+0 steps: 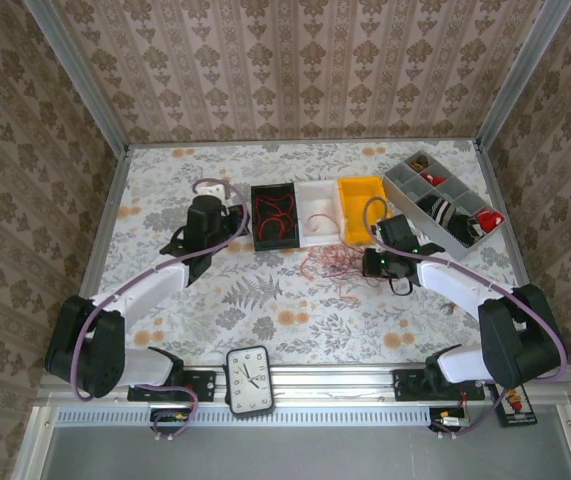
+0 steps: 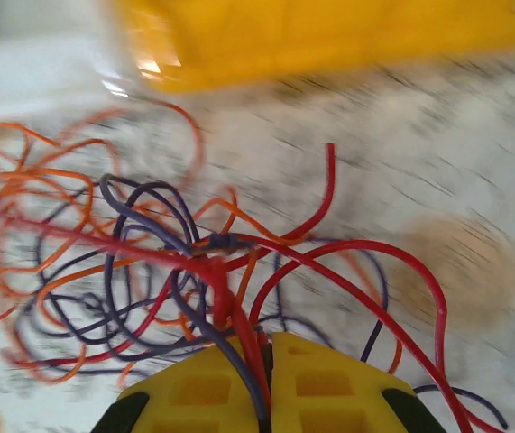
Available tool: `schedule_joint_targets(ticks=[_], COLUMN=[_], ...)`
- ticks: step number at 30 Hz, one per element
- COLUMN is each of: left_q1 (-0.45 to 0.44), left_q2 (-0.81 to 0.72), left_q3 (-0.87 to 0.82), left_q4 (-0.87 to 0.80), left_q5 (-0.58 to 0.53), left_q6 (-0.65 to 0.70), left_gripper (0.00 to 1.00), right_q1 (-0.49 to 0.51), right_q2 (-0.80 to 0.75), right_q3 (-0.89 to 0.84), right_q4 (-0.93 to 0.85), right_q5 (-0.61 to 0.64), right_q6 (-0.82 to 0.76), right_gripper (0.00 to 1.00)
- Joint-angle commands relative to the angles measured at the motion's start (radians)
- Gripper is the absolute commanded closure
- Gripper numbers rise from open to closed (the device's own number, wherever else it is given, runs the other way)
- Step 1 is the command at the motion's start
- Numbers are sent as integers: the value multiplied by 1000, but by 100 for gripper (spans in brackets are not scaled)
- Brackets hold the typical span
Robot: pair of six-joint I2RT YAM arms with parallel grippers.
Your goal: Untangle the cables
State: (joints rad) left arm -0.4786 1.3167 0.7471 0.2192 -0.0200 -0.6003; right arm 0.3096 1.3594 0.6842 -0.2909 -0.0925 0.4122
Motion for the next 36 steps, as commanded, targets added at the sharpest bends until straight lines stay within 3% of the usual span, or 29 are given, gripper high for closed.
schedule_joint_targets(ticks=[1, 4, 9, 11, 14, 18, 20, 27, 33, 34, 36], left_q1=[0, -2, -28, -56, -114, -159, -161, -166, -190, -193, -197], left_q2=[-14, 12, 128, 176, 242, 328, 374, 501, 535, 536, 546], left_q3=[-13, -9, 62, 104, 184, 281, 323, 448, 504, 509, 531], left_q4=[27, 66, 147, 141, 77, 44, 36, -27, -140, -155, -203], left_q5=[-76, 13, 443, 549, 598, 647, 685, 777, 774, 777, 797], left_q6=[-25, 1, 79, 103, 180, 237, 238, 265, 344, 353, 379], left_gripper=[100, 100, 98, 87, 63, 47, 44, 43, 45, 47, 64], right_q1=[-32, -47, -46, -47, -46, -35, -32, -26, -26, -25, -26], right_q2=[-49, -64, -80, -78, -75, -70, -65, -78, -81, -83, -86], right_q3=[-35, -49, -58, -60, -62, -63, -61, -61, -61, -61, -60], right_q4=[-94, -80, -41, -23, -7, 0, -4, -11, -12, -11, -8], right_q5=[57, 29, -38, -73, -119, -145, -145, -132, -121, -117, -116], right_q6=[47, 40, 14, 2, -18, -31, -35, -36, -32, -31, -31], right_gripper=[89, 87, 93, 93, 93, 93, 93, 93, 92, 92, 92])
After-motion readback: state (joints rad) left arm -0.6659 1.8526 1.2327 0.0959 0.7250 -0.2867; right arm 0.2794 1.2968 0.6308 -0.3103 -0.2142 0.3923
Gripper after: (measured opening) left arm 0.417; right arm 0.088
